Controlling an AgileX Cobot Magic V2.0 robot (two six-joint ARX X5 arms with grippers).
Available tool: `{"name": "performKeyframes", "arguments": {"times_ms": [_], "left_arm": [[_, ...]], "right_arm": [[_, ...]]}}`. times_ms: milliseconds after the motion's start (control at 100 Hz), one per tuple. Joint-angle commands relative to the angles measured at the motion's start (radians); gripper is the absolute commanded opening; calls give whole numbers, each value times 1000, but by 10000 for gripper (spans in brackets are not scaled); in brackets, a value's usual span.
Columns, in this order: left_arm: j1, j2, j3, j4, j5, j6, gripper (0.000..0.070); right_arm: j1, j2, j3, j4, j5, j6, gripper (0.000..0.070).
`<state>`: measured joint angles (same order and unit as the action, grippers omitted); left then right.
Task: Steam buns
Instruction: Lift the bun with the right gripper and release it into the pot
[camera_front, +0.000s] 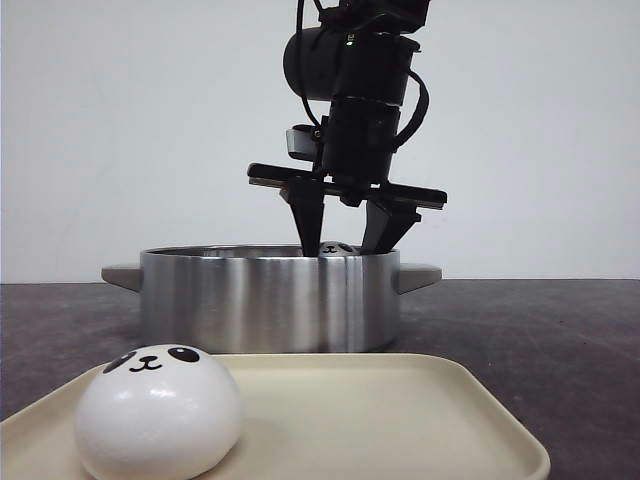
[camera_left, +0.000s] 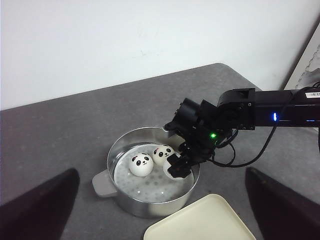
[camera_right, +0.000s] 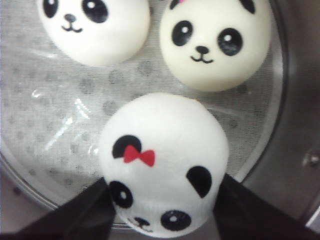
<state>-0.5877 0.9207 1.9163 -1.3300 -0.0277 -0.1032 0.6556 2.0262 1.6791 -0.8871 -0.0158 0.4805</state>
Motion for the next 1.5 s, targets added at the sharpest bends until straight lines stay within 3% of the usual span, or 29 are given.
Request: {"name": "performKeyframes", "arguments": {"times_ms": [0, 510, 670, 930, 1220, 1400, 1450, 1490], "left_arm": [[-8, 7, 18, 4, -3, 9, 672], [-8, 7, 18, -18, -3, 9, 672], [-8, 7, 18, -18, -3, 9, 672], [-8, 7, 18, -18, -3, 9, 672], [-8, 8, -7, -19, -2, -17, 672], [-8, 6, -160, -51, 6, -95, 672], [-8, 6, -225, -51, 19, -118, 672], [-8, 6, -289, -37, 48, -135, 672]], "right_arm": [[4, 26, 16, -21, 16, 29, 440], [3, 26, 16, -29, 14, 63, 463], [3, 26, 16, -33, 15, 63, 569], [3, 26, 16, -22, 18, 62, 570], [3, -33, 156, 10, 105, 0, 566], [32, -175, 308, -41, 234, -101, 419], [49, -235, 322, -40, 270, -130, 329], [64, -290, 324, -36, 303, -151, 208]]}}
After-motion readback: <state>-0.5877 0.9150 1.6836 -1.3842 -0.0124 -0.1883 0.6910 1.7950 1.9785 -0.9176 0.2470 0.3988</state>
